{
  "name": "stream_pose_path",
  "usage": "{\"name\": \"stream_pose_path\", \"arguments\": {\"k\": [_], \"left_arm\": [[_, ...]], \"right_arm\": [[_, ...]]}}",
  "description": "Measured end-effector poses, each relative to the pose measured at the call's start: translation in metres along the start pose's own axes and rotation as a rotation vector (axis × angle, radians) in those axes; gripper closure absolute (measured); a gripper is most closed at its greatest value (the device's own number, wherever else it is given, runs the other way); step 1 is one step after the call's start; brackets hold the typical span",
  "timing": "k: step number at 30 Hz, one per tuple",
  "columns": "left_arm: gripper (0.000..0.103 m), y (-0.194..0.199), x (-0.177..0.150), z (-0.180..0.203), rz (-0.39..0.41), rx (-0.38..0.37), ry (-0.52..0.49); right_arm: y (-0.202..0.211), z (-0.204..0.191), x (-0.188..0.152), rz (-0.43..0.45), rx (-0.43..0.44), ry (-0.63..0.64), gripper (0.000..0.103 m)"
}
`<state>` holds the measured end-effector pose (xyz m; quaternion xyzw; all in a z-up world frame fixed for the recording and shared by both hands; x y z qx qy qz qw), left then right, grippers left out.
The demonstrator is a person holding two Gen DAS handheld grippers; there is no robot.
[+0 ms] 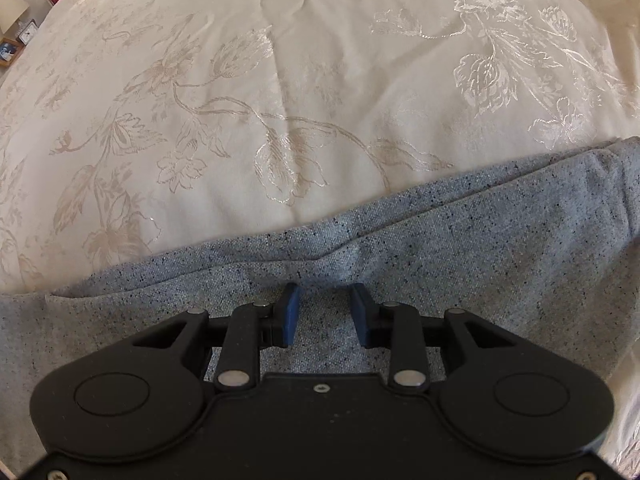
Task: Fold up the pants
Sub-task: 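Grasp the leg end of the sweatpants with the right tool, then lift the leg end with the right tool and fold it toward the waistband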
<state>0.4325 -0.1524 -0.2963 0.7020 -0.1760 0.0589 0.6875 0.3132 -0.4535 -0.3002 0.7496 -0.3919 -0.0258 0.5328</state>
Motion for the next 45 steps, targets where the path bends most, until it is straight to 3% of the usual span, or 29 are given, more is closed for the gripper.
{"name": "stream_pose_path", "arguments": {"k": [4, 6, 12, 17, 23, 27, 30, 33, 35, 42, 45], "left_arm": [[0.062, 0.008, 0.004, -0.006, -0.008, -0.023, 0.016], [0.063, 0.017, 0.008, -0.012, 0.001, -0.038, 0.032], [0.063, 0.049, 0.001, -0.041, 0.027, -0.028, 0.038], [0.063, 0.054, -0.023, -0.047, -0.017, -0.041, 0.032], [0.062, 0.04, -0.044, -0.021, -0.07, -0.088, -0.015], [0.062, 0.011, -0.053, -0.012, -0.096, -0.028, -0.045], [0.065, 0.018, -0.049, -0.006, -0.089, -0.016, -0.063], [0.063, 0.04, -0.034, -0.012, -0.002, -0.043, -0.017], [0.063, 0.044, -0.018, -0.02, 0.047, -0.02, -0.007], [0.064, -0.015, 0.018, -0.036, -0.044, 0.048, 0.034], [0.063, -0.004, 0.02, -0.033, -0.02, 0.037, -0.004]], "right_arm": [[0.004, 0.005, -0.005, 0.024, 0.015, -0.048, 0.067], [0.009, 0.004, -0.01, 0.02, 0.003, -0.021, 0.09], [0.035, -0.017, -0.006, 0.072, 0.003, 0.06, 0.091], [0.048, -0.034, 0.002, 0.089, 0.02, 0.106, 0.091], [0.055, -0.041, 0.01, 0.095, 0.026, 0.13, 0.091], [0.058, -0.045, 0.012, 0.095, 0.031, 0.148, 0.091], [0.063, -0.047, 0.012, 0.098, 0.038, 0.157, 0.091], [0.071, -0.049, 0.014, 0.108, 0.044, 0.176, 0.091], [0.076, -0.053, 0.015, 0.115, 0.05, 0.189, 0.091], [0.089, -0.071, 0.013, 0.137, 0.032, 0.236, 0.091], [0.098, -0.083, 0.01, 0.157, 0.012, 0.254, 0.091]]}}
Point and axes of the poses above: each gripper's, at about its wrist camera, not at the fingertips, and y roughly against the way its jaws point, z to its right, x to its top, the point moved 9 cm from there along -y, roughly the way its jaws point, and after that the axes turned 12 degrees about y, right-handed, at the moved point
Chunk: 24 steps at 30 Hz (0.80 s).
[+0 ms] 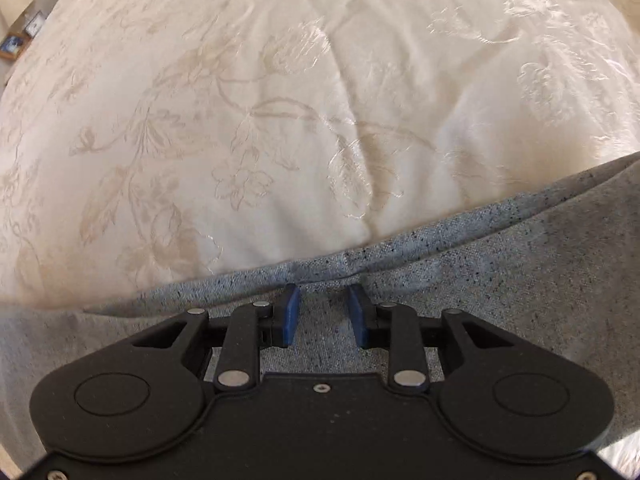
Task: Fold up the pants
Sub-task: 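Lift the leg end with the right tool and fold it toward the waistband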
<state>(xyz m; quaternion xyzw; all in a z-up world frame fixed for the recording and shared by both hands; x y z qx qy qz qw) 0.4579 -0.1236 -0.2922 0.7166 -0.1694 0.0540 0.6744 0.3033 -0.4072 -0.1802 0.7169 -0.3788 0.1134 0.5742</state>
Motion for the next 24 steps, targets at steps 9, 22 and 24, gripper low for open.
{"name": "stream_pose_path", "arguments": {"k": [9, 22, 24], "left_arm": [[0.063, 0.062, -0.027, -0.104, 0.04, -0.107, 0.165], [0.063, 0.076, -0.115, -0.309, -0.026, -0.026, 0.377], [0.063, 0.075, -0.126, -0.333, -0.04, -0.023, 0.38]], "right_arm": [[0.036, -0.093, 0.004, 0.056, -0.053, 0.15, 0.091], [0.019, -0.361, -0.088, 0.002, 0.15, 0.392, 0.09], [-0.003, -0.396, -0.121, -0.043, 0.173, 0.428, 0.09]]}}
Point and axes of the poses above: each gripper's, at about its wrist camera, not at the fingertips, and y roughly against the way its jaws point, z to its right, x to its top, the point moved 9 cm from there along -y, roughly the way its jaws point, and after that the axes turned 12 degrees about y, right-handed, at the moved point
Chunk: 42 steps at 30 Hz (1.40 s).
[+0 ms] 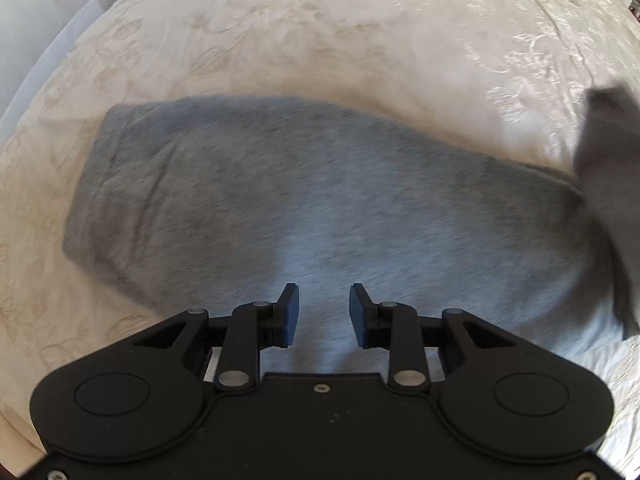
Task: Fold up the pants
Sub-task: 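Lift the leg end with the right tool and fold it toward the waistband, then open the right tool to release the folded leg end, then press and smooth the folded section with the left tool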
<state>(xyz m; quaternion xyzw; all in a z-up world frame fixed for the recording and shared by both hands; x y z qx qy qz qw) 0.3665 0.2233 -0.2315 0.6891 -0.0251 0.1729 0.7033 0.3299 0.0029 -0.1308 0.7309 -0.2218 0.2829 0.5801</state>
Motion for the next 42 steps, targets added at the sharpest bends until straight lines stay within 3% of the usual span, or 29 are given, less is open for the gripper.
{"name": "stream_pose_path", "arguments": {"k": [4, 8, 18, 23, 26, 30, 32, 36, 37, 39, 42], "left_arm": [[0.064, 0.001, -0.002, -0.029, -0.014, 0.002, -0.01], [0.063, 0.003, 0.002, -0.034, -0.013, -0.02, -0.031], [0.063, 0.013, 0.027, 0.016, 0.033, -0.136, -0.03], [0.063, 0.008, 0.033, 0.049, 0.031, -0.154, -0.037], [0.063, 0.003, 0.025, 0.068, 0.019, -0.136, -0.077], [0.063, -0.006, 0.015, 0.078, 0.0, -0.111, -0.079], [0.063, -0.011, 0.011, 0.078, -0.015, -0.105, -0.062], [0.063, -0.019, 0.011, 0.07, -0.034, -0.08, -0.039], [0.063, -0.021, 0.012, 0.067, -0.036, -0.077, -0.032], [0.063, -0.026, 0.015, 0.062, -0.045, -0.083, -0.023], [0.059, -0.037, 0.019, 0.059, -0.071, -0.102, -0.016]], "right_arm": [[-0.061, -0.058, -0.039, -0.106, -0.007, 0.13, 0.088], [-0.094, -0.075, -0.067, -0.193, -0.035, 0.203, 0.077], [-0.041, -0.05, -0.044, -0.139, 0.078, 0.195, 0.067], [-0.031, -0.002, -0.033, -0.119, 0.043, 0.138, 0.067], [-0.048, 0.038, -0.032, -0.141, -0.032, 0.105, 0.066], [-0.078, 0.076, -0.024, -0.161, -0.034, 0.069, 0.066], [-0.097, 0.099, -0.026, -0.193, -0.051, 0.035, 0.072], [-0.125, 0.168, -0.056, -0.335, -0.252, -0.028, 0.073], [-0.126, 0.177, -0.062, -0.342, -0.247, -0.042, 0.07], [-0.119, 0.184, -0.064, -0.325, -0.204, -0.082, 0.073], [-0.111, 0.181, -0.064, -0.314, -0.209, -0.019, 0.072]]}}
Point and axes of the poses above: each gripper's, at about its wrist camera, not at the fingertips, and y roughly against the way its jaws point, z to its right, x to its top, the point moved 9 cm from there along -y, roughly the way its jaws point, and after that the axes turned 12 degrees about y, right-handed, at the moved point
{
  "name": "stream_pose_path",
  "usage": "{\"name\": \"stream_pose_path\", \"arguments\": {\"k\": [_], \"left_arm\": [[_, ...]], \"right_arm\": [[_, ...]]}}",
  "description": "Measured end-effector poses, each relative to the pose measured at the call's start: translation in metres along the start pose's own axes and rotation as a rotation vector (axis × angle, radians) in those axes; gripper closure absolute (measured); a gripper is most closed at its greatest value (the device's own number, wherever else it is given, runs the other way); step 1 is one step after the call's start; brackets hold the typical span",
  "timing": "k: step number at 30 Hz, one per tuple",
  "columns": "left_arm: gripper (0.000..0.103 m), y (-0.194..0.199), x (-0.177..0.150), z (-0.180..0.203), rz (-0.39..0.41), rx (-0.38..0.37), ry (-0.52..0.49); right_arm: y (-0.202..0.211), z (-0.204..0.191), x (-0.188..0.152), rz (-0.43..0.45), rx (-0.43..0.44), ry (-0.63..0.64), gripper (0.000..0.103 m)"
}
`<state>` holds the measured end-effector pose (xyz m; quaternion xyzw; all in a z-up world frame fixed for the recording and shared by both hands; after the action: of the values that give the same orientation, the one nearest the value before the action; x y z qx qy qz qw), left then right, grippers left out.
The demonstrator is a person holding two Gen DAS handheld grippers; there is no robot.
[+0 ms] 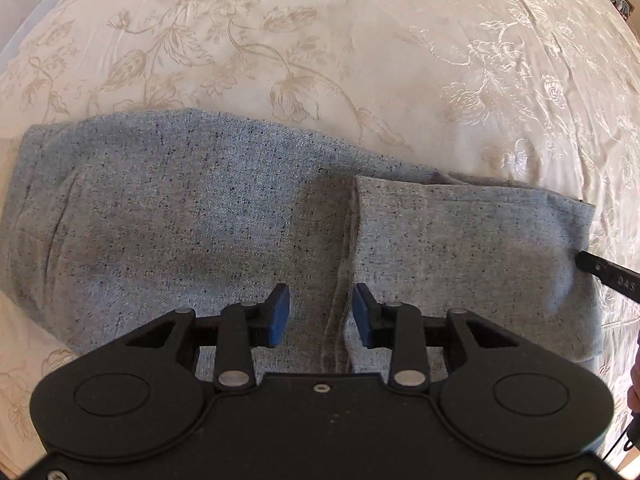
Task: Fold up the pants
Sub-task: 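Press and smooth the folded section with the left tool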
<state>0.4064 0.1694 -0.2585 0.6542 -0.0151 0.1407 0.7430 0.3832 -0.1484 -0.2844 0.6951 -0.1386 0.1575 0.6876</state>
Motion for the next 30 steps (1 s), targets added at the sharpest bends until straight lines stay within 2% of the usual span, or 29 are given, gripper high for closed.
{"name": "stream_pose_path", "arguments": {"k": [3, 7, 8, 11, 14, 16, 18, 20, 25, 30], "left_arm": [[0.059, -0.014, 0.006, -0.001, -0.029, -0.037, 0.031], [0.059, -0.032, 0.002, 0.01, -0.122, -0.151, 0.113], [0.055, -0.031, -0.001, 0.015, -0.118, -0.165, 0.109], [0.052, -0.01, -0.011, 0.032, -0.004, -0.171, -0.025], [0.053, 0.023, -0.029, 0.054, 0.13, -0.228, -0.213], [0.053, 0.038, -0.041, 0.063, 0.185, -0.251, -0.314], [0.053, 0.046, -0.045, 0.067, 0.218, -0.242, -0.357], [0.053, 0.05, -0.041, 0.063, 0.243, -0.23, -0.339], [0.053, 0.064, -0.007, 0.049, 0.31, -0.242, -0.175], [0.053, 0.037, 0.004, 0.062, 0.262, -0.184, -0.211]], "right_arm": [[0.003, -0.009, -0.005, 0.003, -0.01, 0.055, 0.071], [0.004, -0.018, -0.008, 0.003, -0.01, 0.087, 0.072], [0.004, -0.019, -0.008, 0.003, -0.009, 0.089, 0.071], [0.005, -0.02, -0.009, 0.002, -0.013, 0.09, 0.072], [0.003, -0.02, -0.009, -0.003, -0.008, 0.077, 0.071], [0.001, -0.019, -0.009, -0.007, -0.004, 0.068, 0.071], [0.0, -0.02, -0.008, -0.009, -0.004, 0.072, 0.071], [-0.001, -0.021, -0.008, -0.01, -0.008, 0.082, 0.071], [-0.001, -0.02, -0.007, -0.009, -0.009, 0.086, 0.071], [-0.001, -0.019, -0.007, -0.008, -0.008, 0.089, 0.071]]}}
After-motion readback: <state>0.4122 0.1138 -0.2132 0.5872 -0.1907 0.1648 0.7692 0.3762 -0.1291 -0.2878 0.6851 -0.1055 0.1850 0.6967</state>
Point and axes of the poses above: each gripper's, at about its wrist camera, not at the fingertips, and y roughly against the way its jaws point, z to its right, x to its top, the point moved 9 cm from there along -y, roughly the way its jaws point, and after that the axes turned 12 degrees about y, right-handed, at the moved point
